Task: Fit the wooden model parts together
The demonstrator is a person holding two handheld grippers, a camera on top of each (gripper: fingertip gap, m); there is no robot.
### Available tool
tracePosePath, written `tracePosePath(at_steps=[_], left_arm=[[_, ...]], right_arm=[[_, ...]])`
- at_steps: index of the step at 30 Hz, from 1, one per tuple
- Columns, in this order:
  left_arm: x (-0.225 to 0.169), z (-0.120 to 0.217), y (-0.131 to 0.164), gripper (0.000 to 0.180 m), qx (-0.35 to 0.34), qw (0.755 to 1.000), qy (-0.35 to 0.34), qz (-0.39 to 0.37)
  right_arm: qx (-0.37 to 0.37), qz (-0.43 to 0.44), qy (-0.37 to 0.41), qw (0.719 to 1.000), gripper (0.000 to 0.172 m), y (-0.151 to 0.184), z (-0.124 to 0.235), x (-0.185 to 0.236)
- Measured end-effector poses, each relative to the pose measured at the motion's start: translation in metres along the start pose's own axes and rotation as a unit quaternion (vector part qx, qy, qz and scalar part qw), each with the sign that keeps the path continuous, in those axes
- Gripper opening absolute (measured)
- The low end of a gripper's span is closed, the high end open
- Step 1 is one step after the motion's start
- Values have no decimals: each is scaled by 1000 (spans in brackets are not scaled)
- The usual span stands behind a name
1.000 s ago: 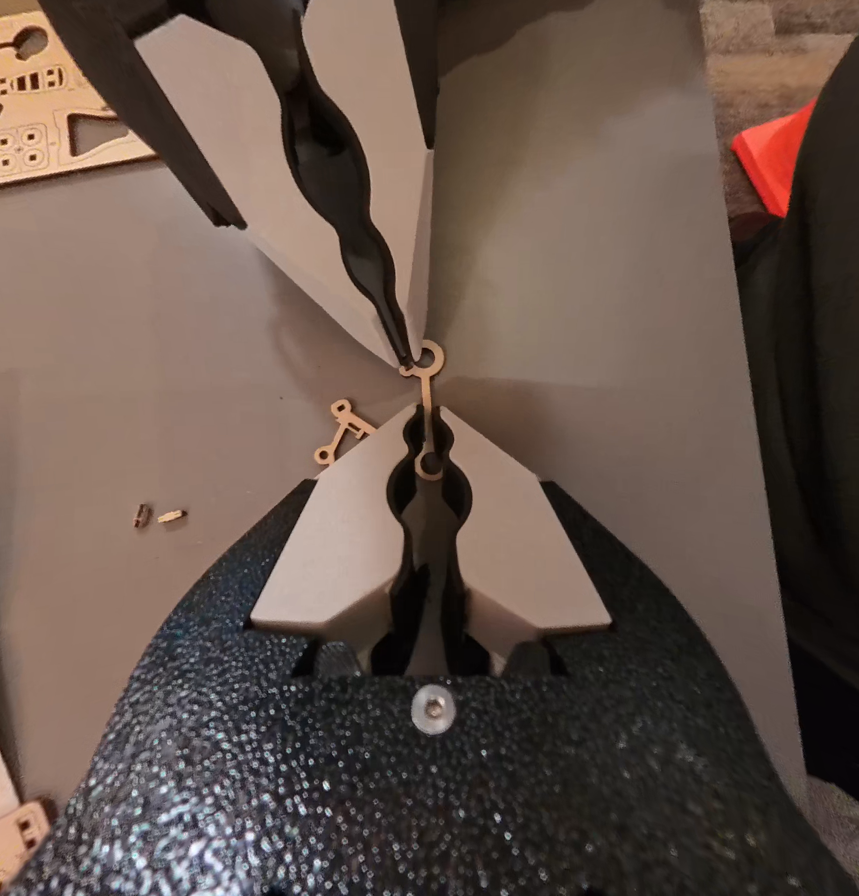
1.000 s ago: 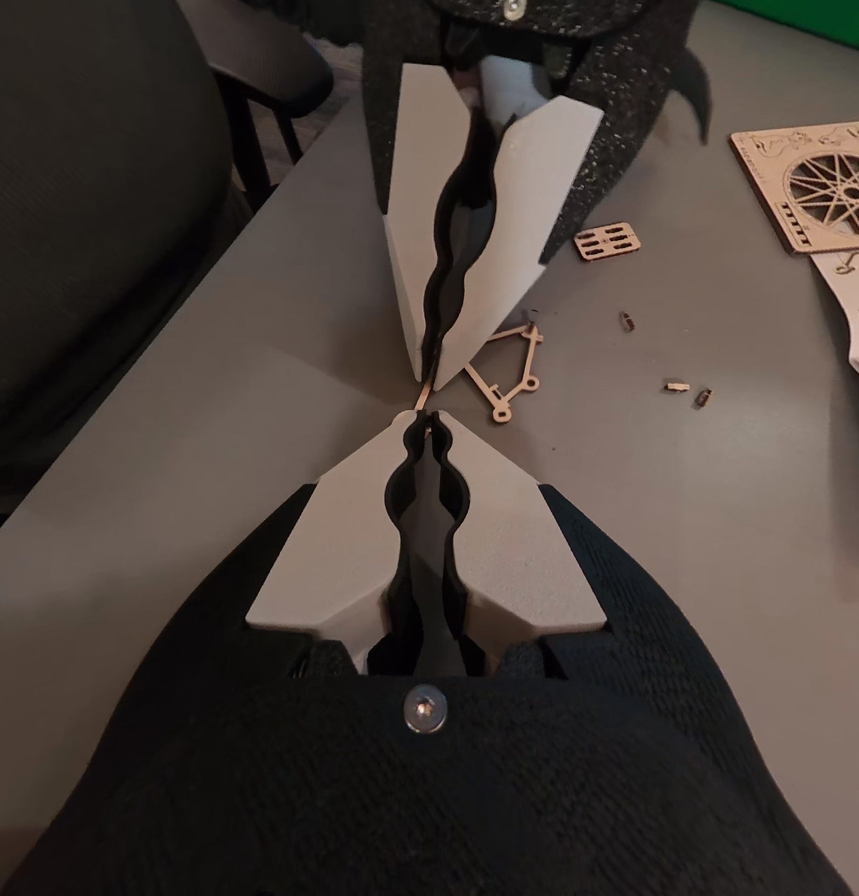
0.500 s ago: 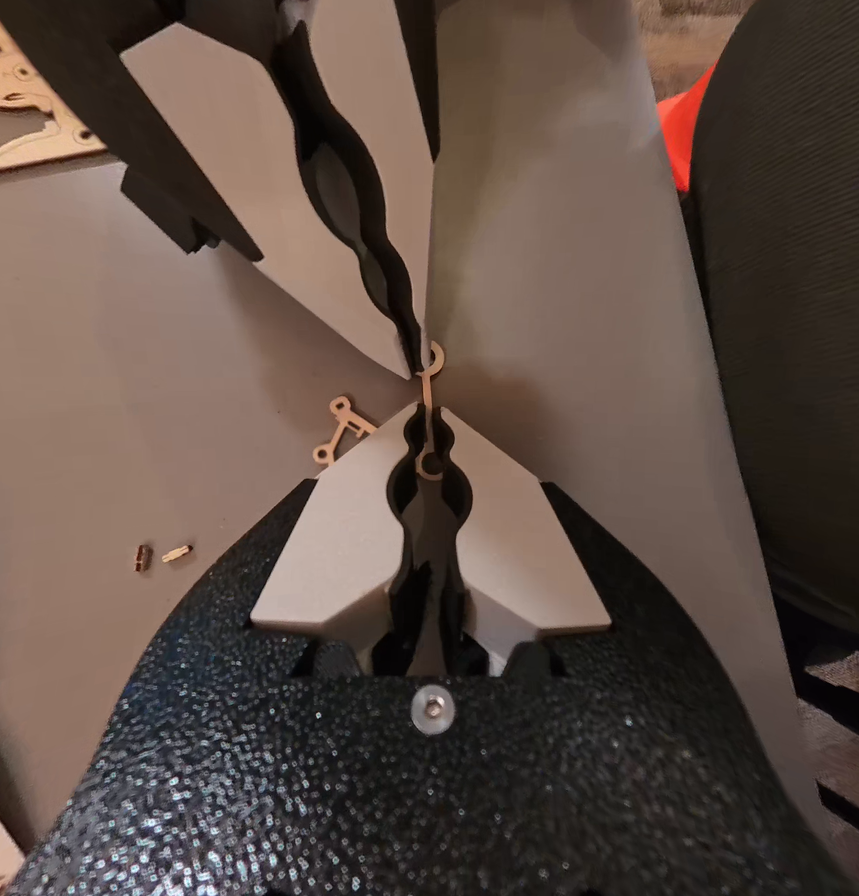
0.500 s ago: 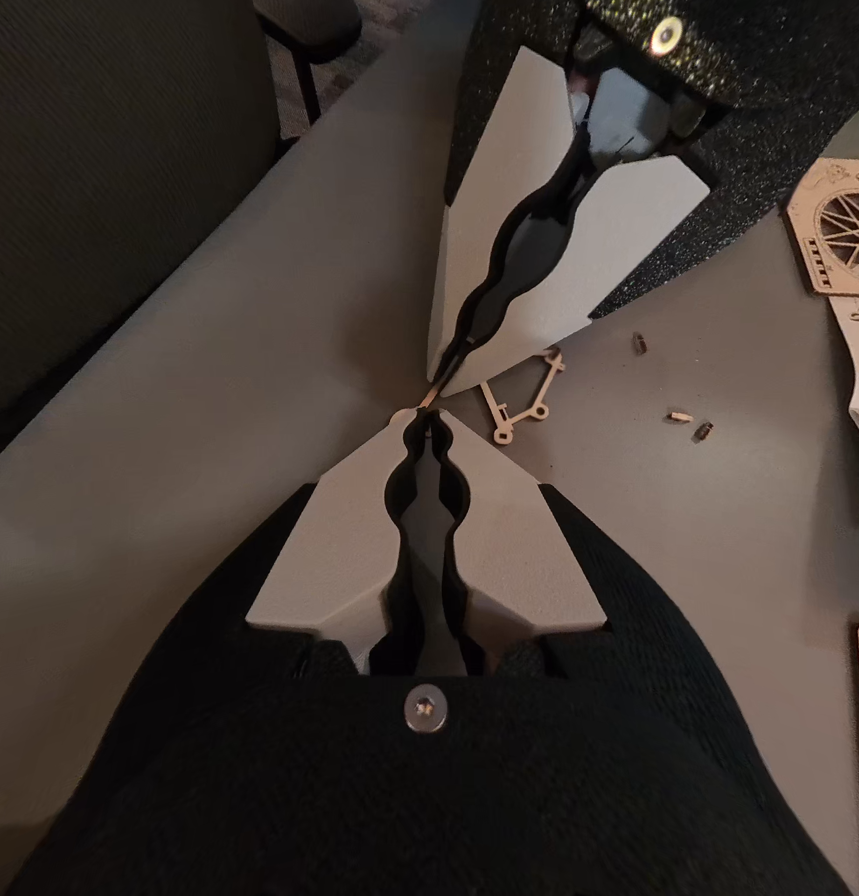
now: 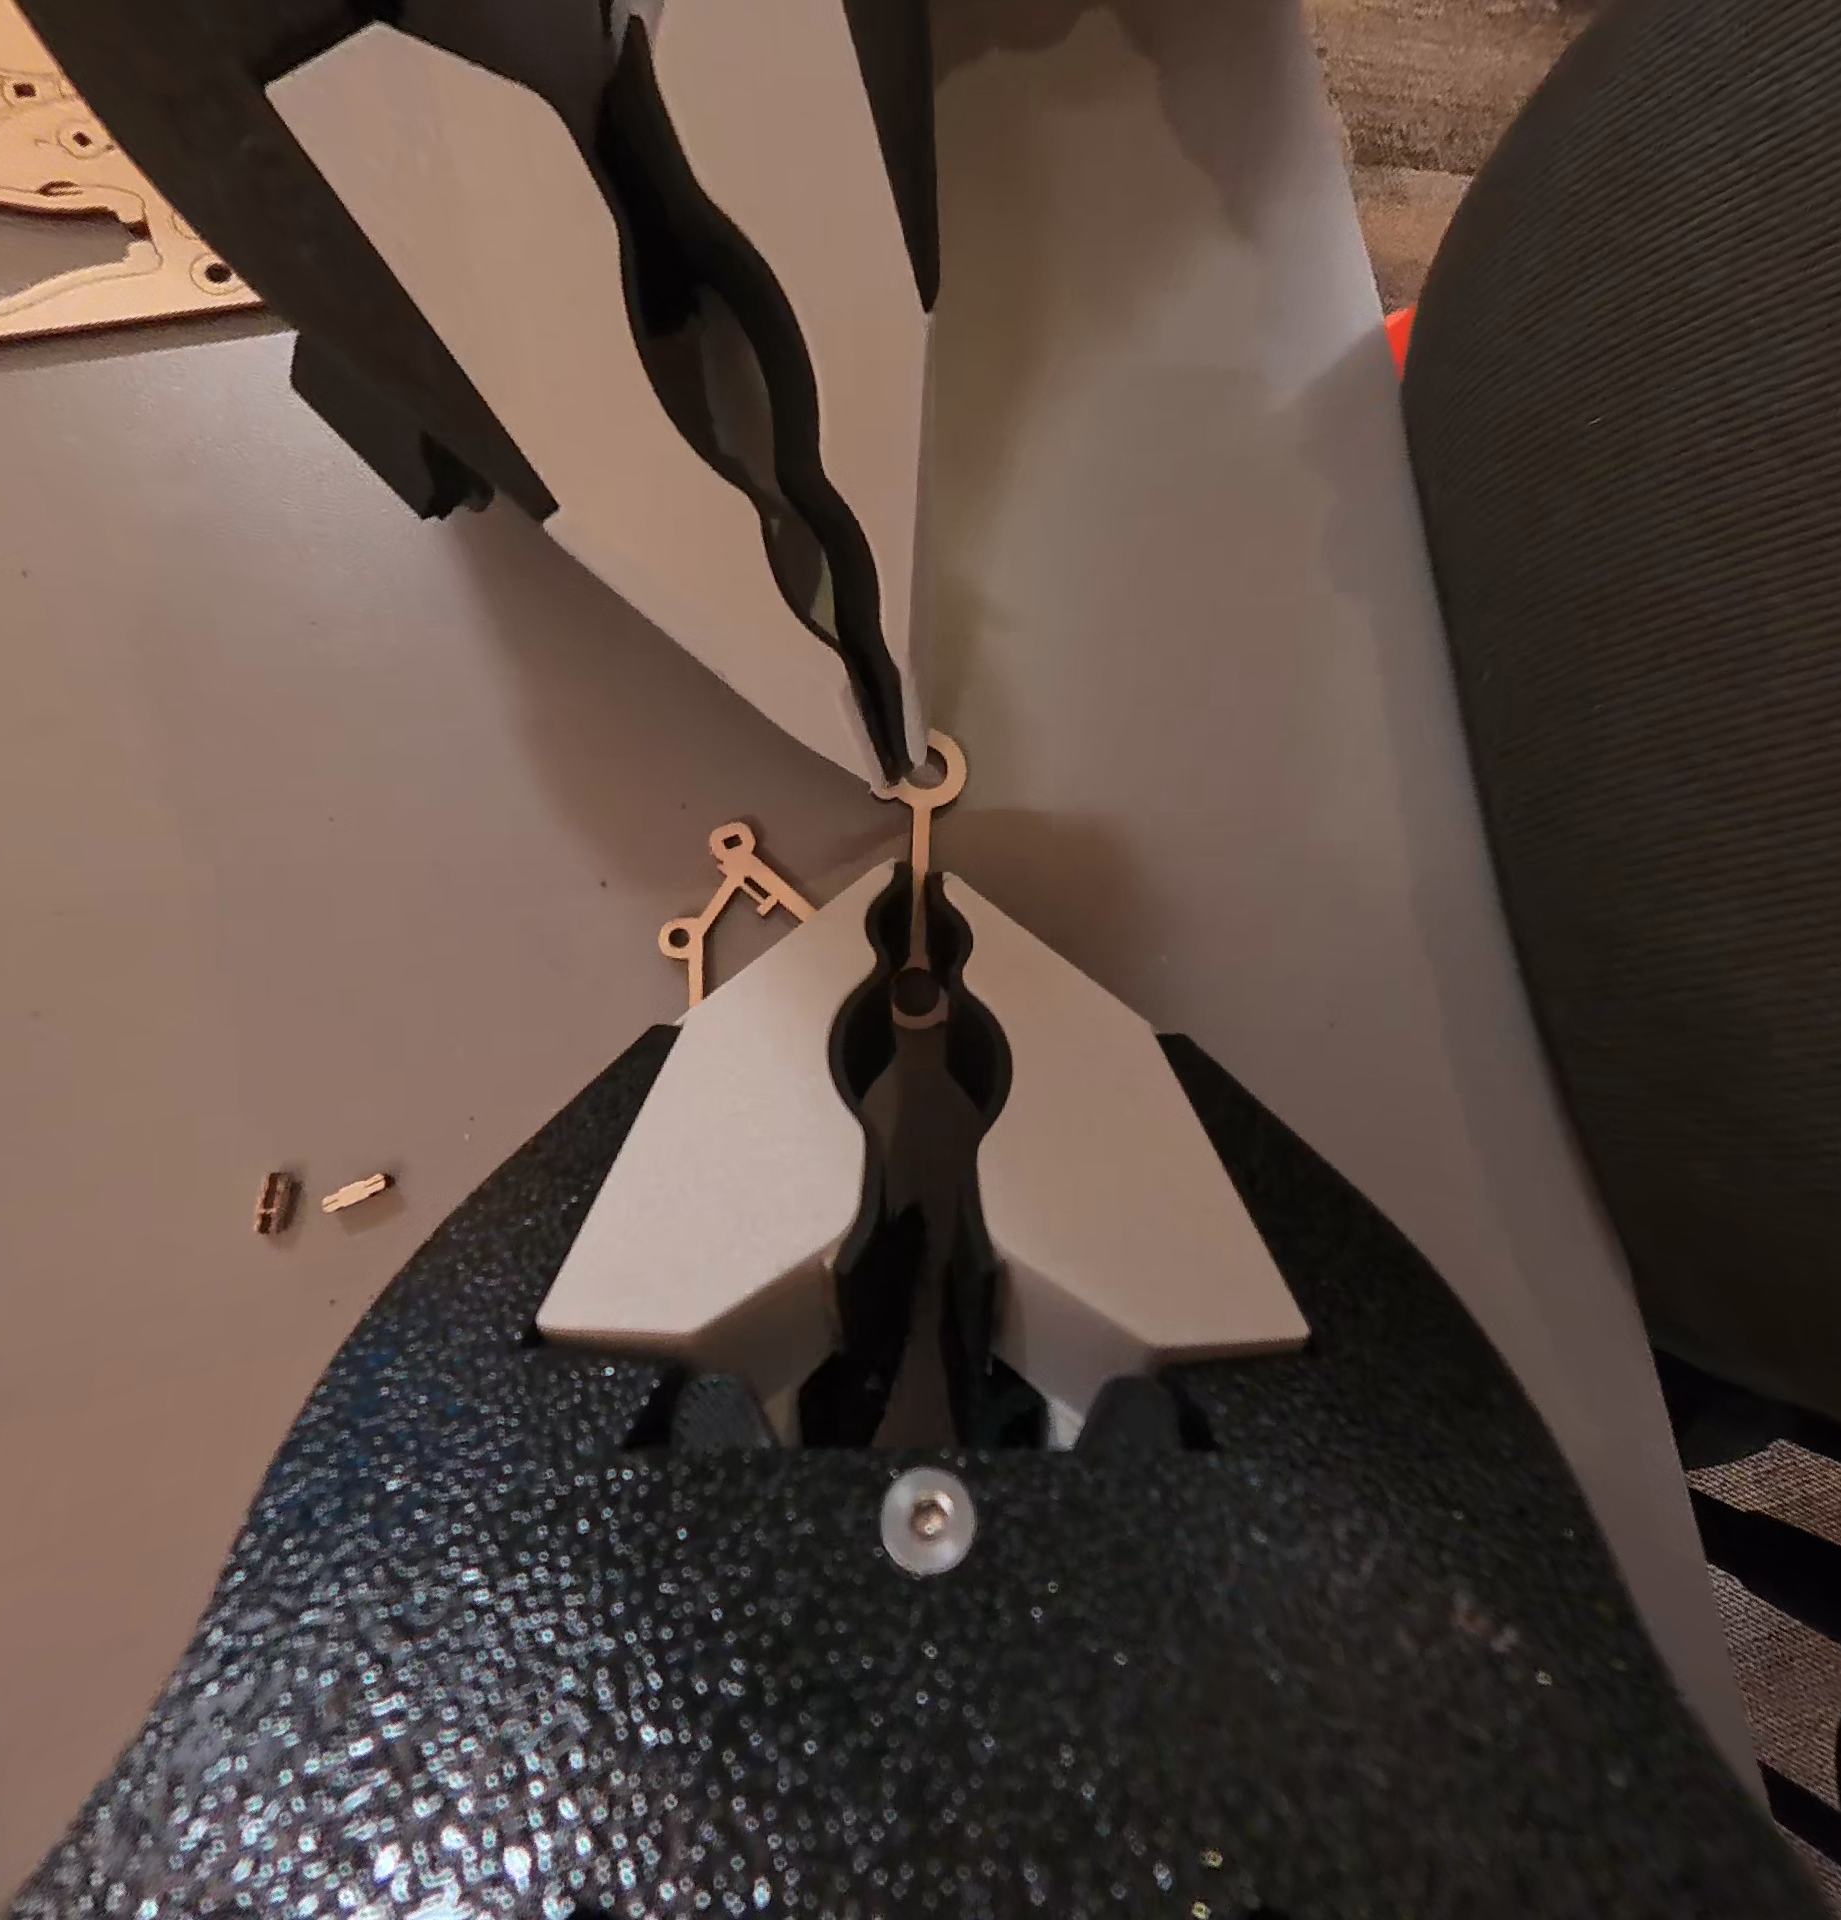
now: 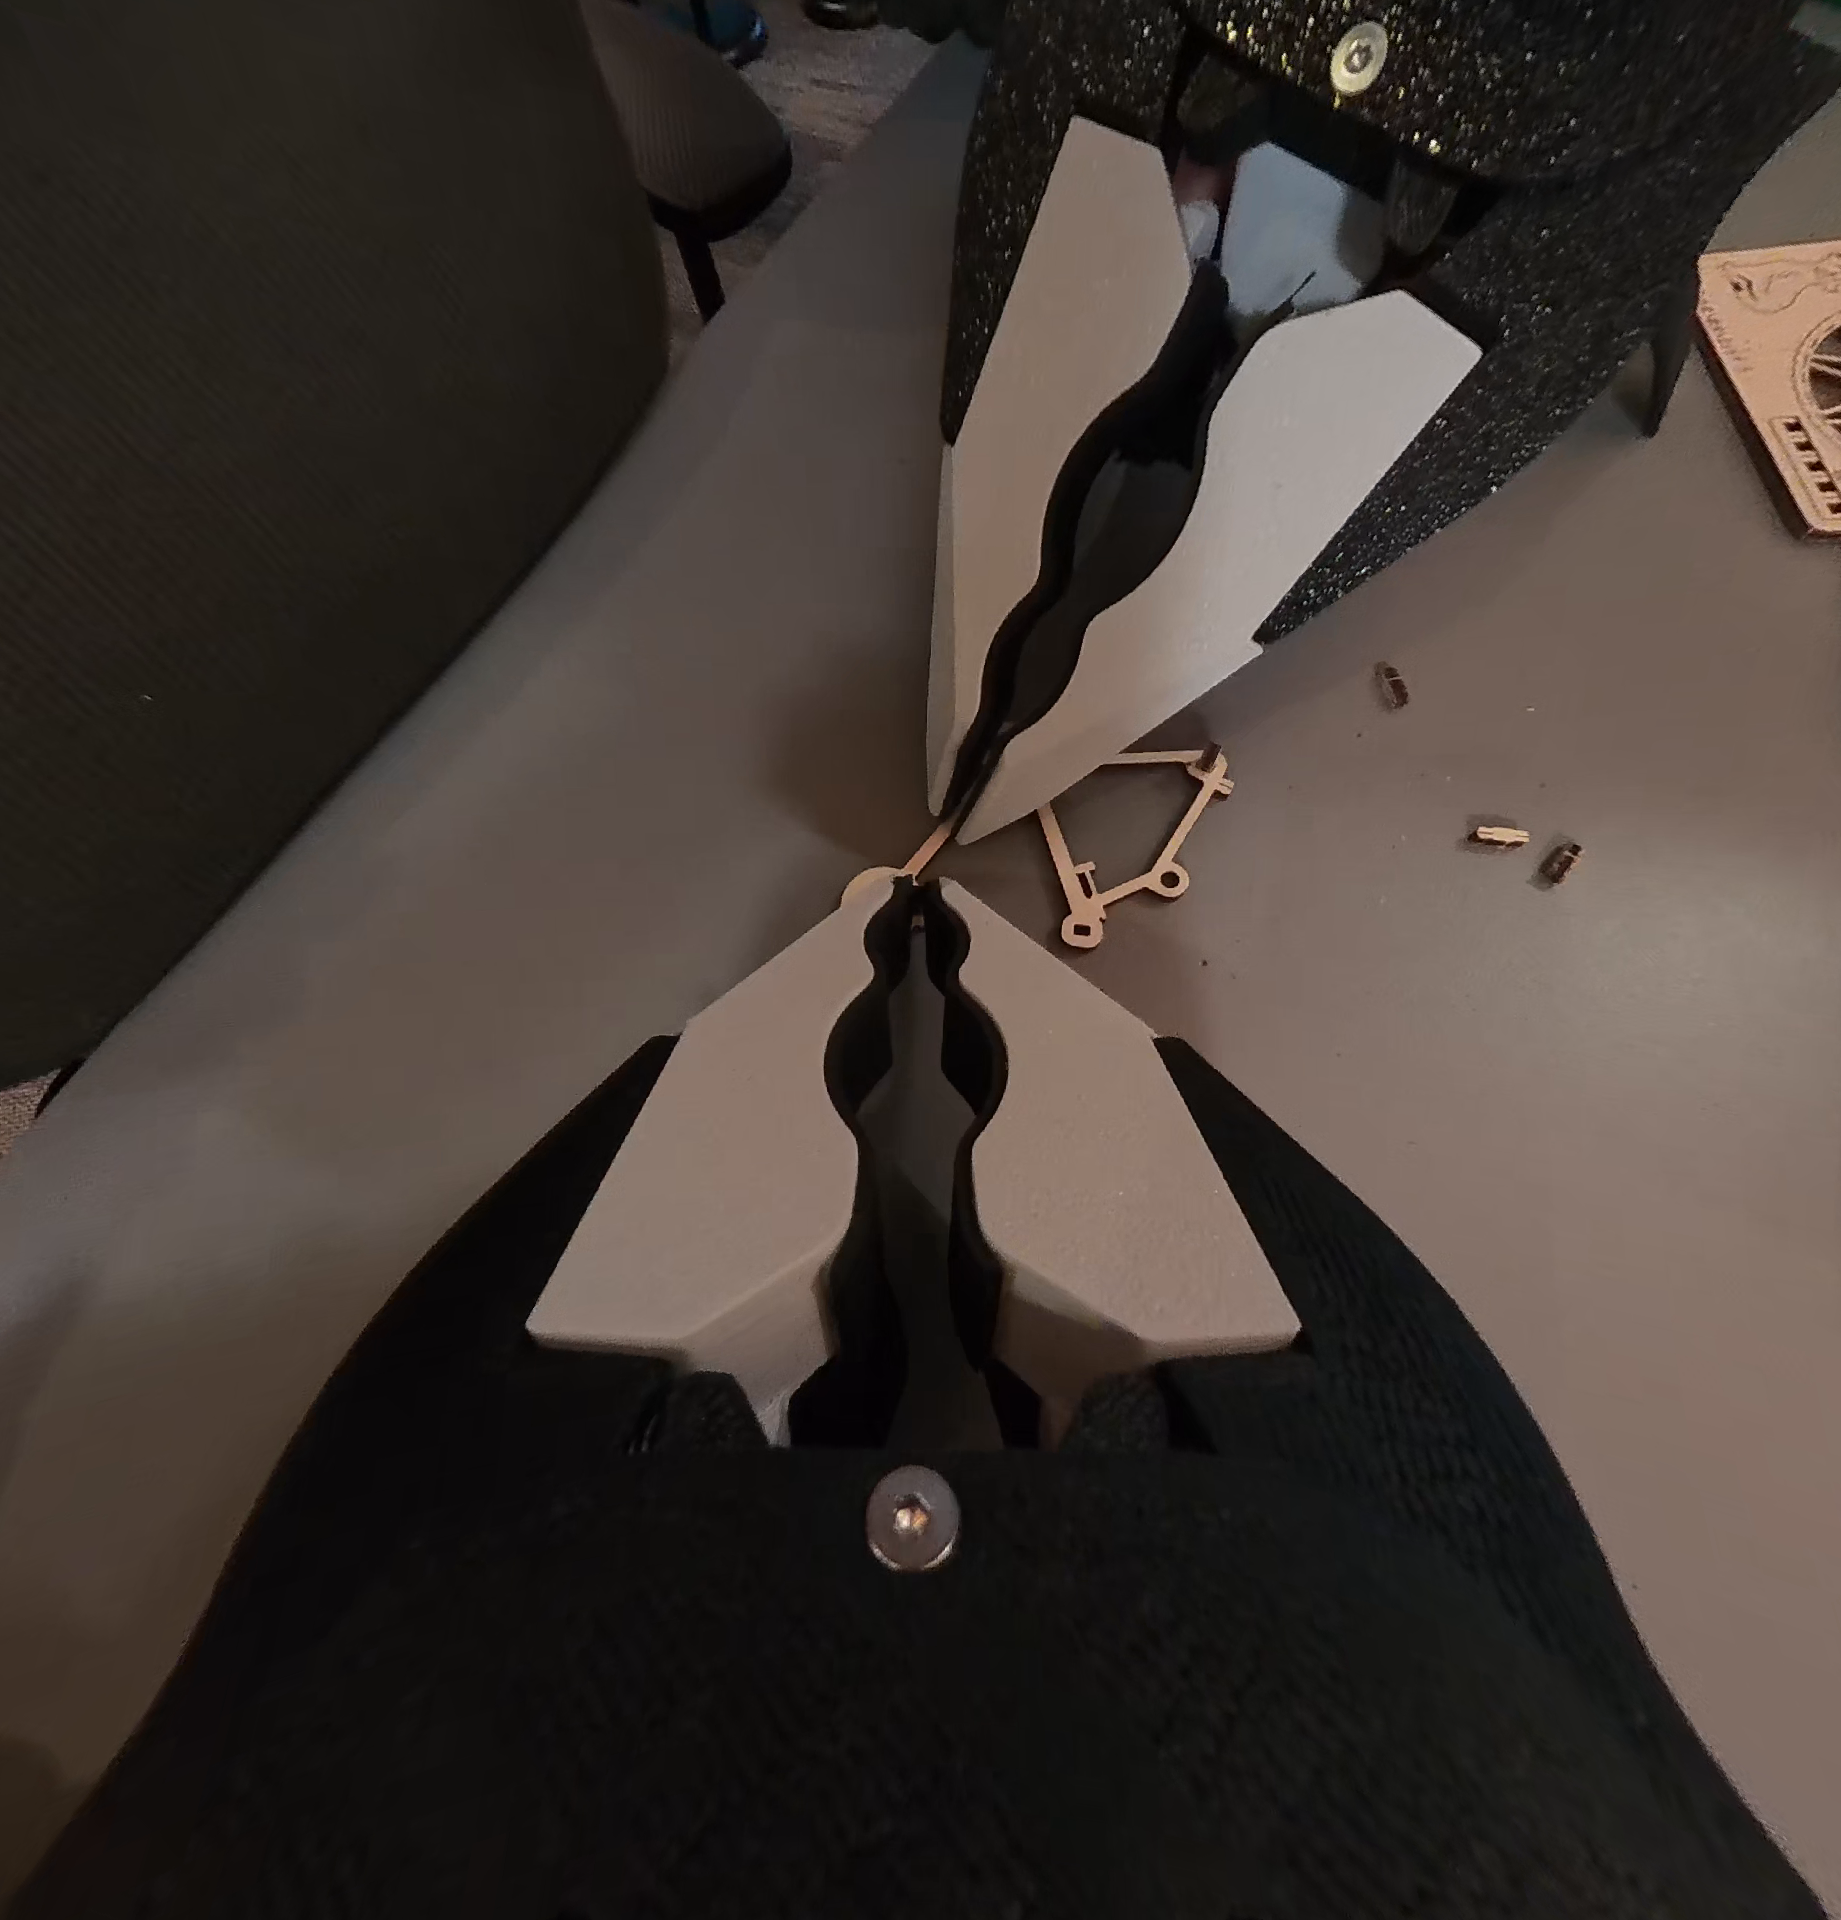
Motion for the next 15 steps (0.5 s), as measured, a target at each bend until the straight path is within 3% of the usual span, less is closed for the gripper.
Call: tracePosePath(at_steps=[1,15], left_arm=[[0,0,0,0,-1,1000,1,2],[0,0,0,0,-10,1000,-1,25]], right_arm=[[0,-1,0,1000,1,0,0,0],[5,-19,47,999,1,3,1,3]])
Point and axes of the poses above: each gripper's, where its closed fingertips meet, z back along the fingers, y out of its underside, x = y × z across the jaws, the point moved 3 cm from there along z, back along the fingers
